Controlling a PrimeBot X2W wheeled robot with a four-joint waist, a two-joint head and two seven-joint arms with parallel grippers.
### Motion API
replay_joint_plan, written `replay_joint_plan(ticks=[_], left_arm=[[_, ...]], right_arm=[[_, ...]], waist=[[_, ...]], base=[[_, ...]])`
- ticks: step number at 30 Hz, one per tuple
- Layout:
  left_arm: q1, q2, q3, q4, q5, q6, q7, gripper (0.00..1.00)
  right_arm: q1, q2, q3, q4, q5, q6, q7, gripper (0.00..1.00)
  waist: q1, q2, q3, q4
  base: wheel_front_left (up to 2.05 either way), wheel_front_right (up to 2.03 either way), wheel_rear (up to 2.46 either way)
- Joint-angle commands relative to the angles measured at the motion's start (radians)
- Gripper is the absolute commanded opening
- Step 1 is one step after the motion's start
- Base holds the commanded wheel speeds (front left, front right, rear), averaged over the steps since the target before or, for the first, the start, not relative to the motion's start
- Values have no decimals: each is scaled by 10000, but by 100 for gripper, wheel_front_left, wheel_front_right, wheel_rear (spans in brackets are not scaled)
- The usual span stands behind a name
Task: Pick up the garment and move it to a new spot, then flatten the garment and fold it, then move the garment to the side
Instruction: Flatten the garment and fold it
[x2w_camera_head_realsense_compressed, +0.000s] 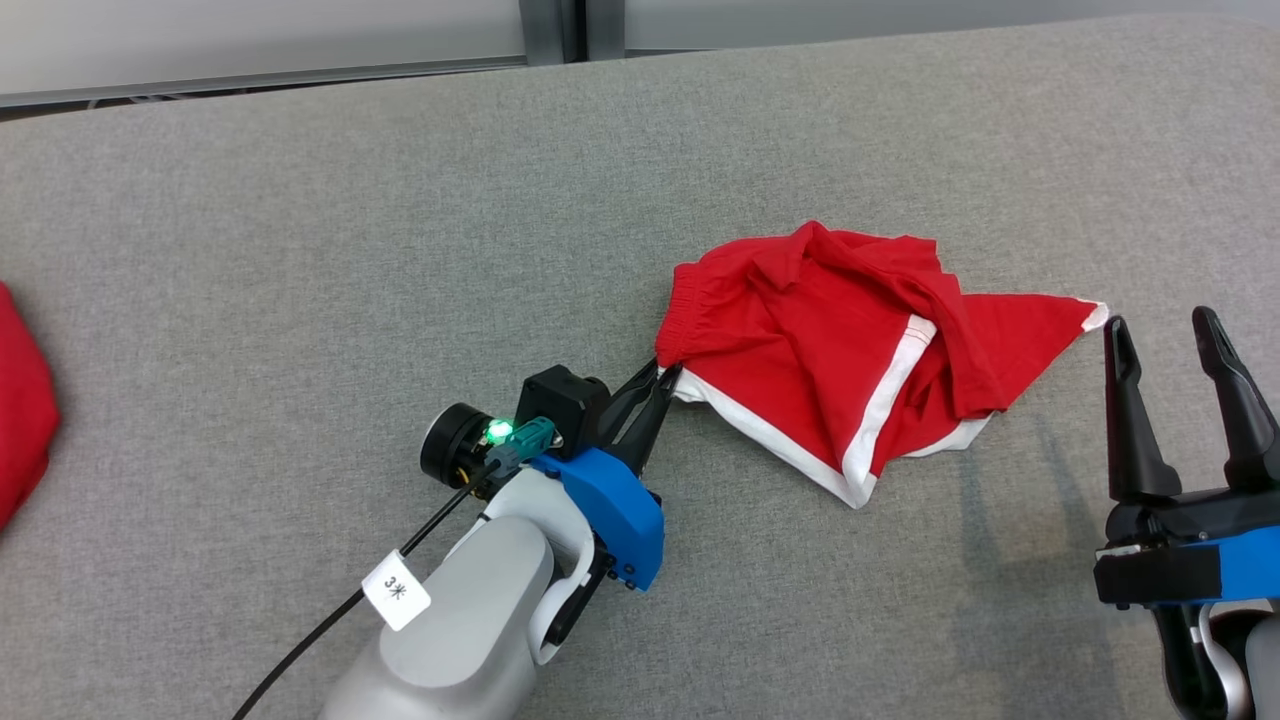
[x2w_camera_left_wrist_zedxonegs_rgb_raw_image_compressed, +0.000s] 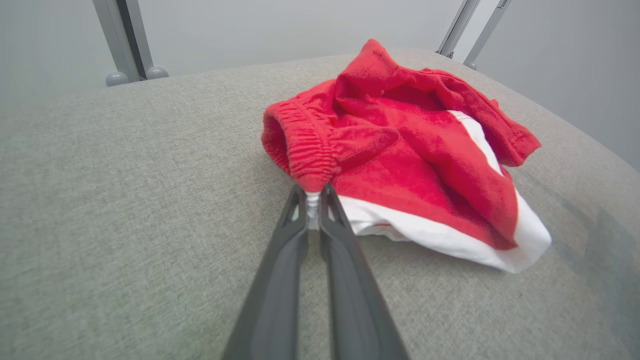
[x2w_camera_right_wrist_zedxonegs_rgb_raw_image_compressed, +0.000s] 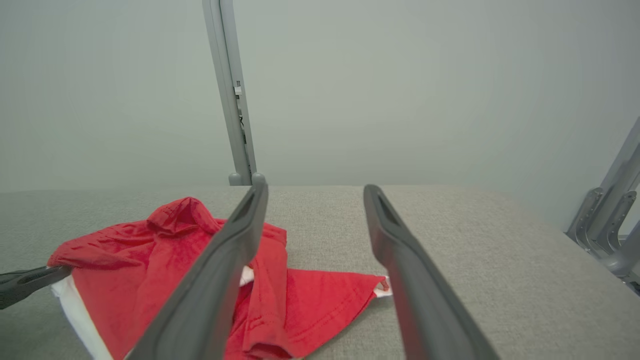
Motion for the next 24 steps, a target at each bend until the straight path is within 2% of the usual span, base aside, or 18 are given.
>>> replay_joint_plan(ticks=[1, 9, 13, 15, 21, 24], left_arm=[[130, 55, -13, 13, -61, 62, -22, 0], [38, 91, -83, -13, -97, 71, 18, 0], [-22, 111, -93, -21, -119, 107, -6, 0], [-37, 122, -99, -29, -135, 133, -18, 0], [-141, 118, -147, -61, -142, 139, -21, 0], [-218, 104, -169, -73, -163, 146, -40, 0]], right_arm=[[121, 45, -15, -81, -40, 1, 48, 100], [221, 190, 48, -361, 22, 1, 318, 100], [91, 60, 267, -421, 67, 1, 585, 100], [-27, -122, 646, -388, 225, 1, 1092, 100], [-438, -965, 1956, -410, 1149, 1, 3547, 100], [-634, -1244, 2331, -394, 1483, 1, 4234, 100]], waist=[[1, 0, -8, -16], [1, 0, 19, -24], [1, 0, 58, -31], [1, 0, 85, -46], [1, 0, 216, -36], [1, 0, 320, 35]], base=[[0, 0, 0], [0, 0, 0], [0, 0, 0], [0, 0, 0], [0, 0, 0], [0, 0, 0]])
